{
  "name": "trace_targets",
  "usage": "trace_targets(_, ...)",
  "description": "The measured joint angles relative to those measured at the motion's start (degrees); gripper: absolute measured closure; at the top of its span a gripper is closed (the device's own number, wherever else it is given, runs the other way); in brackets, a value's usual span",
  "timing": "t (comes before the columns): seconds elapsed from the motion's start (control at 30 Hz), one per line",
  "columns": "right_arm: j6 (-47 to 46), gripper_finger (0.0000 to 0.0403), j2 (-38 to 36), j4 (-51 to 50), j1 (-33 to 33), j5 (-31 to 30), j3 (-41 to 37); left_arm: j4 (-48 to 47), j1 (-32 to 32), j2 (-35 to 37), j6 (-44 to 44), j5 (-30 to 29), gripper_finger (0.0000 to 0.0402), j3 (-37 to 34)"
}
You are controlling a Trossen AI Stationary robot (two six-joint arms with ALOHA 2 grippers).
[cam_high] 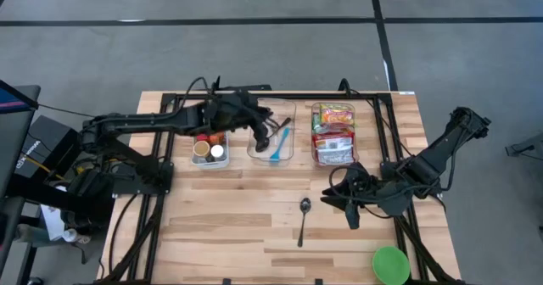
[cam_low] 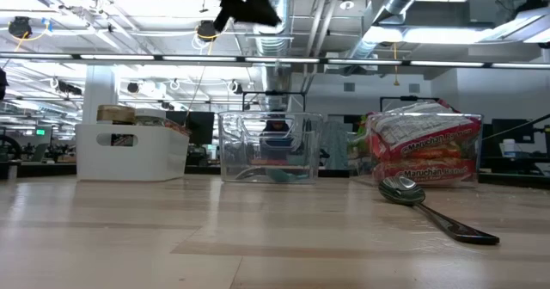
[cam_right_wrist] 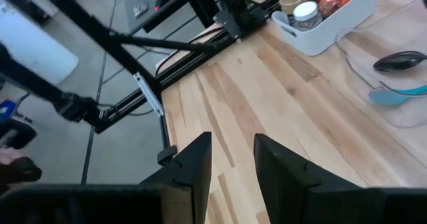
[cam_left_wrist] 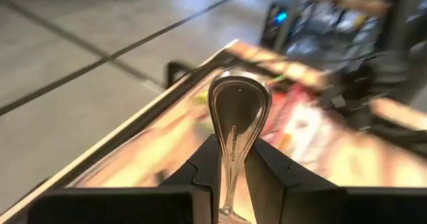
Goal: Pick & Place Food Item
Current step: Put the silver spoon into the left transparent bin
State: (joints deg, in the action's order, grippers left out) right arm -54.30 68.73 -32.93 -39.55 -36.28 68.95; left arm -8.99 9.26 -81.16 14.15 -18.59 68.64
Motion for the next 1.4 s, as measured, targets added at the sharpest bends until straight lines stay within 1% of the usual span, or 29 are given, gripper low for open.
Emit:
trace_targets(0.07,-1.2,0.0296,0.0,0.0,0.3,-1.2,0.0,-2.4,2.3,-0.1,0.0,0.0,0.0357,0.0)
trace_targets(0.2,-3.5,0.0296,-0.1,0.0,0.4,-2.6,0.0,-3.7,6.3,-1.6,-0.4,0.6,0.0352,0.0)
trace_targets(0.33,-5.7,0.0296,-0.1,0.0,0.4,-3.5,0.0,-3.8,9.3,-4.0,-0.4,4.9,0.0355,0.0)
trace_targets(0.43,-7.7,0.0296,-0.1,0.0,0.7,-4.5,0.0,-4.6,10.5,-6.7,-0.4,7.4,0.0356,0.0)
trace_targets(0.57,-9.1,0.0296,-0.1,0.0,0.7,-4.5,0.0,-5.5,11.1,-9.7,-0.4,8.2,0.0349,0.0)
trace_targets(0.67,-10.2,0.0296,-0.1,-0.1,0.7,-4.4,0.0,-6.4,11.1,-11.6,-0.4,9.0,0.0351,0.0)
trace_targets(0.87,-10.9,0.0296,-0.1,0.0,0.7,-4.3,0.0,-7.0,11.1,-14.2,0.2,12.2,0.0350,0.0)
trace_targets(1.0,-10.9,0.0296,-0.1,0.0,0.7,-4.2,0.0,-9.2,11.1,-14.5,1.5,13.0,0.0347,0.0)
trace_targets(1.17,-10.9,0.0296,-0.1,0.0,0.7,-4.1,0.0,-9.7,11.1,-14.6,1.7,12.9,0.0350,0.0)
trace_targets(1.4,-10.8,0.0296,-0.1,0.0,0.7,-4.1,0.0,-9.7,11.1,-14.6,2.8,14.2,0.0337,0.0)
